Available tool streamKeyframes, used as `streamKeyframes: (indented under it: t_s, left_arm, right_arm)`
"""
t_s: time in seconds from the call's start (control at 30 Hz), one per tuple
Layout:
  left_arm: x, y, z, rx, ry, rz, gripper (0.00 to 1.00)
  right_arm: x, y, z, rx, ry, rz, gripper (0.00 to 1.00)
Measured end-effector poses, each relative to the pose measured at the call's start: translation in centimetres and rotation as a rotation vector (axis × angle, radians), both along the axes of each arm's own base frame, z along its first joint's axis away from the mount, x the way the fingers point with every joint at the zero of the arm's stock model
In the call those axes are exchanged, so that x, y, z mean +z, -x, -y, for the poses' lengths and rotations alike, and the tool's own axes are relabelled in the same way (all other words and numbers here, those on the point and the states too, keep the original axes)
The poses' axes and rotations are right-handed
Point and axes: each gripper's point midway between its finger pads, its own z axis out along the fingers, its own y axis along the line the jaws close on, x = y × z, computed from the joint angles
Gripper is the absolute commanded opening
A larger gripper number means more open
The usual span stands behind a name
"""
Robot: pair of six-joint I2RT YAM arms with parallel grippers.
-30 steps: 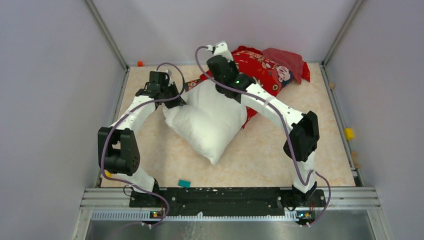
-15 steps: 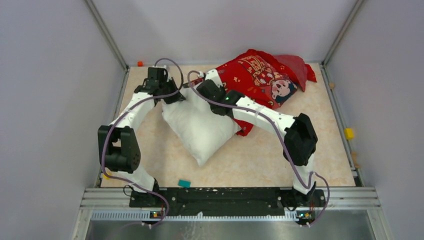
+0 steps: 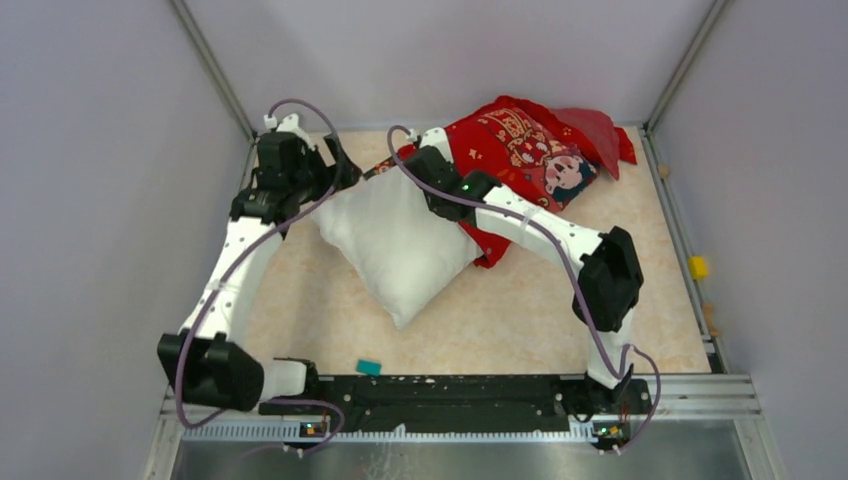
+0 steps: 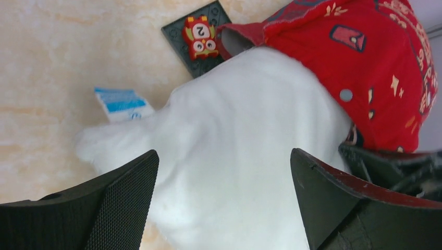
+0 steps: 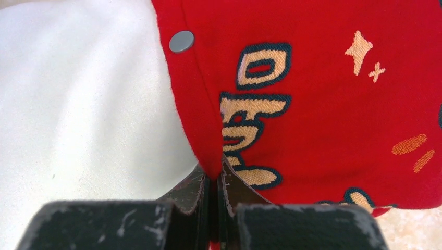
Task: Put the pillow into the pillowcase
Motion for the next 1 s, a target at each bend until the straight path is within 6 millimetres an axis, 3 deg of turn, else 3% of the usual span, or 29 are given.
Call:
streamKeyframes:
  t_s: [0.1,0.2,0.3,0.4,0.5,0.57,0.63,0.77,0.93,1.0]
  left_arm:
    - [-0.1,3.0,-0.7,0.015,-0.005,0.019,0.99]
    - [-2.8,5.9,-0.9,0.016,0.000,-0.032,0.99]
    - [-6.8,8.2,0.0,-0.021,0.047,-0.133,0.99]
    - [-9.8,9.7,1.2,-0.058,0.109,-0.210,0.99]
    - [-10.9,10.3,2.3,-0.094,0.169,-0.243,0.98]
    - [-10.9,10.0,2.8,-0.108,0.197,-0.244,0.92]
    - [-11.2,9.5,3.2,-0.116,0.220,-0.247,0.79]
    - [-12.9,9.0,3.6,-0.109,0.250,-0.276,0.55]
    - [-14.0,7.9,4.0,-0.105,0.273,-0.284,0.23]
    - [-14.2,7.6,4.2,-0.111,0.282,-0.278,0.10]
  right_arm:
    - [0.2,-0.1,0.0,-0.002,-0.010,-0.003,0.04]
    - [0.4,-0.1,0.0,-0.001,-0.014,-0.004,0.31]
    - [0.9,-0.2,0.1,0.003,-0.010,0.004,0.48]
    - [2.1,-0.5,0.2,-0.001,0.000,0.030,0.56]
    - [3.5,-1.1,0.4,-0.005,0.018,0.069,0.60]
    - [4.2,-1.6,0.4,-0.008,0.035,0.094,0.59]
    - [4.7,-2.6,0.0,-0.012,0.053,0.127,0.56]
    - [3.0,-4.1,-0.4,-0.022,0.135,0.144,0.44]
    - [0.8,-5.5,-0.1,-0.047,0.243,0.158,0.00]
    - [1.3,-5.9,-0.2,-0.056,0.250,0.169,0.00]
